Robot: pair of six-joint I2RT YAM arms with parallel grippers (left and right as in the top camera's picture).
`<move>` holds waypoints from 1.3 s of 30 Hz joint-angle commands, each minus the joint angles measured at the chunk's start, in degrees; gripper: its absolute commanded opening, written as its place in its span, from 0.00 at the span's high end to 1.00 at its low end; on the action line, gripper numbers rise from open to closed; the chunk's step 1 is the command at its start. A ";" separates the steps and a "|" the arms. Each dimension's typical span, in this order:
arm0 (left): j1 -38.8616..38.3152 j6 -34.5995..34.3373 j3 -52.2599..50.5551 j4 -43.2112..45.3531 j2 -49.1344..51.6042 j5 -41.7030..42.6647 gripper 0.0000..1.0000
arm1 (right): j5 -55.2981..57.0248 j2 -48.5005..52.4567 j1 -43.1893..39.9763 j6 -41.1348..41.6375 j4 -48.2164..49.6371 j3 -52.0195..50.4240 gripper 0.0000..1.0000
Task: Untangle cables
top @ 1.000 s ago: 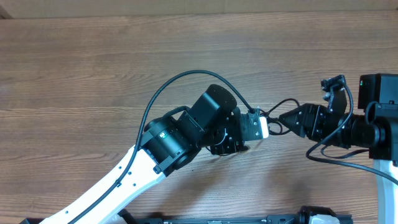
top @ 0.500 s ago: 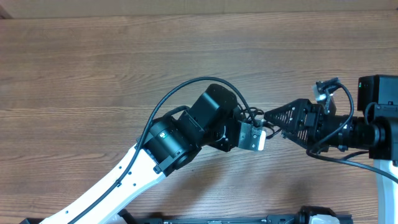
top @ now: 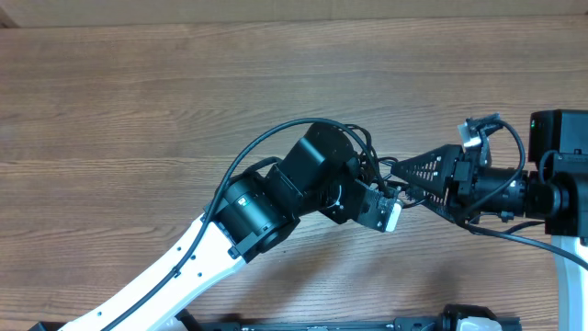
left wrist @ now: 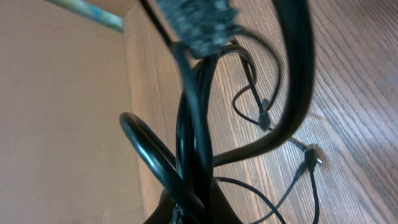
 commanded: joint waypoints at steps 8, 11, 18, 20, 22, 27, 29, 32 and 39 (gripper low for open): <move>-4.52 5.07 0.15 3.63 -1.29 3.74 0.96 | -0.66 0.11 0.37 0.20 1.84 0.35 0.51; -4.50 5.03 0.15 5.11 -1.29 3.93 0.96 | 0.44 0.11 0.37 0.20 1.84 0.35 0.57; -4.50 0.81 0.15 7.76 -1.29 3.21 0.96 | 1.75 0.11 0.37 0.17 1.95 0.35 0.96; -4.42 -6.23 0.15 10.54 -1.31 0.15 0.96 | 5.33 0.11 0.37 0.15 1.99 0.35 0.96; -4.39 -13.88 0.15 12.61 -1.31 -4.66 0.85 | 10.54 0.11 0.37 0.15 2.34 0.35 0.96; -4.33 -36.06 0.17 14.01 -2.03 -16.98 0.00 | 15.91 0.11 0.37 0.17 6.29 0.35 0.96; -4.20 -41.51 0.20 14.10 -2.73 -19.32 0.00 | 16.09 0.11 0.37 0.17 7.26 0.35 0.96; -1.70 -50.10 0.20 13.49 -3.78 -20.35 0.00 | 16.09 0.11 0.35 0.11 8.07 0.35 0.96; 7.32 -66.77 0.20 5.55 -3.87 8.83 0.00 | 7.69 0.11 0.37 0.20 12.61 0.35 0.96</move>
